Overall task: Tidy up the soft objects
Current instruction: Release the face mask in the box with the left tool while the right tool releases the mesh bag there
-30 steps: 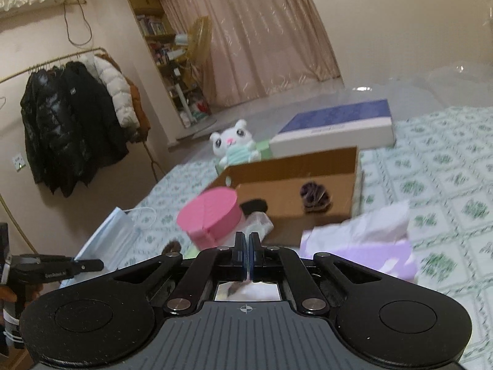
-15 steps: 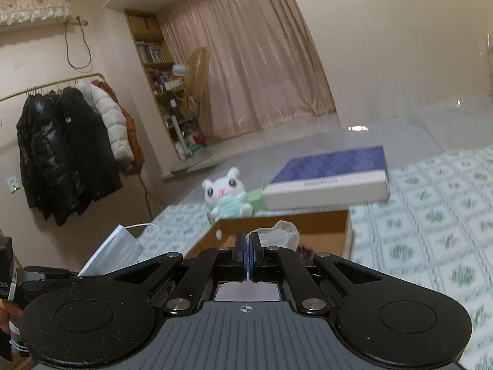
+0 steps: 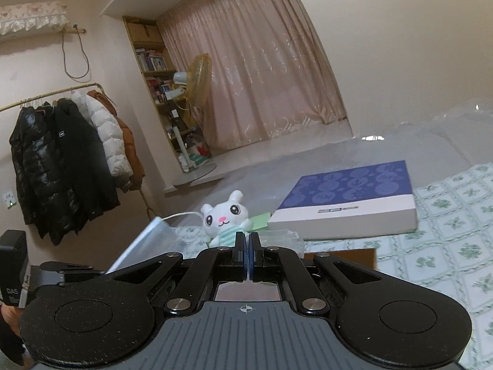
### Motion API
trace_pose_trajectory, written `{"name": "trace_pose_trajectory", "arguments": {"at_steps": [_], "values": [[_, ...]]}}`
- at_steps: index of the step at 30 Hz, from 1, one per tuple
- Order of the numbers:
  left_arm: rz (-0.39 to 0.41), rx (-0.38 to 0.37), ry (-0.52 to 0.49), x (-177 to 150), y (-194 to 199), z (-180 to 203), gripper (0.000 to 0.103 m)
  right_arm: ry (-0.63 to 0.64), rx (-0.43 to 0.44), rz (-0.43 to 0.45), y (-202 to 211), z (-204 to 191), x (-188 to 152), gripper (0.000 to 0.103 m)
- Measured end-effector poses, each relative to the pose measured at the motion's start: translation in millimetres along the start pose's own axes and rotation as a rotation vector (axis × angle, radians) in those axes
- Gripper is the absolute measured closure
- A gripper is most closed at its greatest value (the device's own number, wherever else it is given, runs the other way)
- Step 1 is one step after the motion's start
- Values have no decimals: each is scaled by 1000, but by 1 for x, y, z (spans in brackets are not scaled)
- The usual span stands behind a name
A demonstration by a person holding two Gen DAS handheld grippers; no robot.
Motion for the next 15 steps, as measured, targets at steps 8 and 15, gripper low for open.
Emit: {"name": "trace_pose_trajectory", "arguments": {"at_steps": [8,15], "values": [[-29,-60,-25,7,-66,0,100,-27,-6,-22,-52,29,3,102],[-27,-69,-106,14,-101,6,100,-7,-6,-6,-71,38,12,103]]}}
Point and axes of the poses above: each gripper's, at about its wrist camera, not at the fingertips, and y roughly against the way its jaws point, z to its right, x to its top, the point moved 1 cm from there along -y, roughly the way its jaws point, and after that the axes turned 5 degrees about x, right-handed, at the moved point
